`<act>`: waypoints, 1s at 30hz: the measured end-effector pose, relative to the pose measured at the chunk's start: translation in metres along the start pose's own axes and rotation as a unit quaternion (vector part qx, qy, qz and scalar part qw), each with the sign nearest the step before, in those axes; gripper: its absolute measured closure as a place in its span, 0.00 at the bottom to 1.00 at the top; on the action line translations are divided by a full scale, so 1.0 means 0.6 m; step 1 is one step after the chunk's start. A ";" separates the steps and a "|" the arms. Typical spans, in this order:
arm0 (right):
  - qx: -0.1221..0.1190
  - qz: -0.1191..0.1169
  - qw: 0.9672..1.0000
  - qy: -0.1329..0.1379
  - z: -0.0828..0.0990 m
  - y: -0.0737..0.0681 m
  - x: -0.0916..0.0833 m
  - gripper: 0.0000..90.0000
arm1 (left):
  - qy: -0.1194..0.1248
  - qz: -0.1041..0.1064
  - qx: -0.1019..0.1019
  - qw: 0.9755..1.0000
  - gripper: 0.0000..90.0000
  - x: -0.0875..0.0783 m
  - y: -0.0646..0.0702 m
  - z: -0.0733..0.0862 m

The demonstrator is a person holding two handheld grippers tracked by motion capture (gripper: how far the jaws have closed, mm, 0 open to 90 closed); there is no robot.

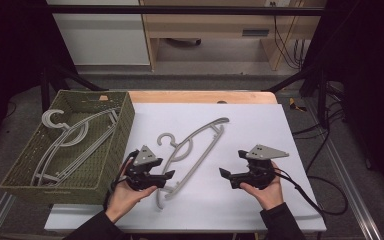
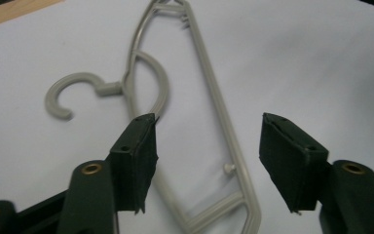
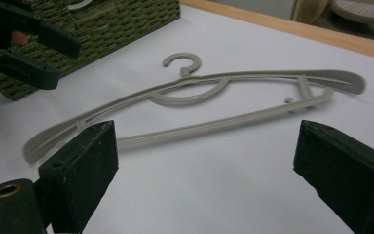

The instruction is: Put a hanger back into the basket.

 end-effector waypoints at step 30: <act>-0.003 0.010 1.000 -0.016 0.005 -0.002 0.006 0.12 | -0.093 0.011 0.002 0.996 0.99 0.081 0.046 0.093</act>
Point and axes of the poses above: each handheld gripper's, and its own axes: x roughly forward along the jaws, z roughly out of its underside, y roughly to its right, the point moved 5 cm from there along x, roughly forward along the jaws, and after that the axes turned 6 degrees about -z, right-handed, at the moved point
